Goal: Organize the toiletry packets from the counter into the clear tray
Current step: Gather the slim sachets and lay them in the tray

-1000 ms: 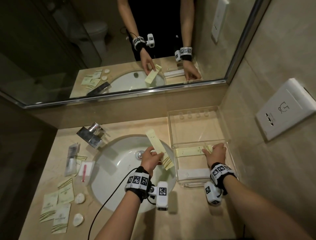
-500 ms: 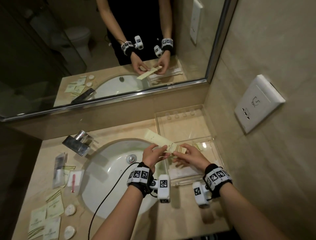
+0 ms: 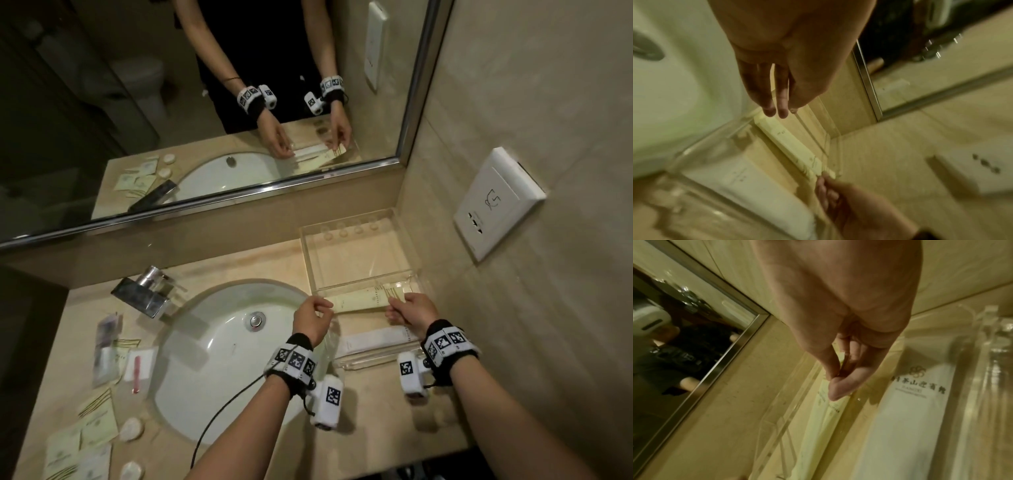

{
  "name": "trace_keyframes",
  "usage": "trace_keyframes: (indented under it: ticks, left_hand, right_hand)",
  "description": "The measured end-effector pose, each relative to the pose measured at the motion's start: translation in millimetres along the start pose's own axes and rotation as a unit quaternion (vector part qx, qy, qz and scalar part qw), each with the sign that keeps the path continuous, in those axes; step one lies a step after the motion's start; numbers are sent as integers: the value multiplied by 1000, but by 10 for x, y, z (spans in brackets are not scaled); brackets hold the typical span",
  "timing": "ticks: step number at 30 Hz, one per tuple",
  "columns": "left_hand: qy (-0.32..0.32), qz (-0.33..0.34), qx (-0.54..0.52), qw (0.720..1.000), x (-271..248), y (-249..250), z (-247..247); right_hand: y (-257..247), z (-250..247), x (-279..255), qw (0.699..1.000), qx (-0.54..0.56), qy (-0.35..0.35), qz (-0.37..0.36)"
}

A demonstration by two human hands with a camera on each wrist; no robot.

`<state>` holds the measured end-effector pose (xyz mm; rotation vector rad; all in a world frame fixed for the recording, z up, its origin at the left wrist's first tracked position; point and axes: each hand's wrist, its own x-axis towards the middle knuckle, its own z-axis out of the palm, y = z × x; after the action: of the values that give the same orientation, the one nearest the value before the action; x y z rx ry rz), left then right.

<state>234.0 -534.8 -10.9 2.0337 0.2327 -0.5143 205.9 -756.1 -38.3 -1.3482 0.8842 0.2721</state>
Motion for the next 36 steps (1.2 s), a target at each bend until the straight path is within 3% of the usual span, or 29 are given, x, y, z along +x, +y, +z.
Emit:
trace_keyframes:
  ticks: [5, 8, 12, 14, 19, 27, 36]
  left_hand:
    - [-59, 121, 177, 975, 18, -81, 62]
    - [-88, 143, 234, 958, 80, -136, 73]
    - [-131, 125, 286, 941, 136, -173, 66]
    - [-147, 117, 308, 933, 154, -197, 68]
    - [-170, 103, 337, 921, 197, -293, 90]
    - [-156, 107, 342, 921, 240, -367, 133]
    - [-152, 108, 337, 923, 267, -387, 120]
  right_hand:
    - [21, 120, 219, 997, -70, 33, 18]
    - [-2, 188, 249, 993, -112, 44, 5]
    - [-17, 217, 330, 980, -182, 78, -3]
    - [-30, 237, 339, 964, -250, 88, -17]
    - [-21, 235, 372, 892, -437, 114, -35]
    - [62, 267, 341, 910, -364, 162, -115]
    - [104, 293, 421, 931, -311, 147, -118]
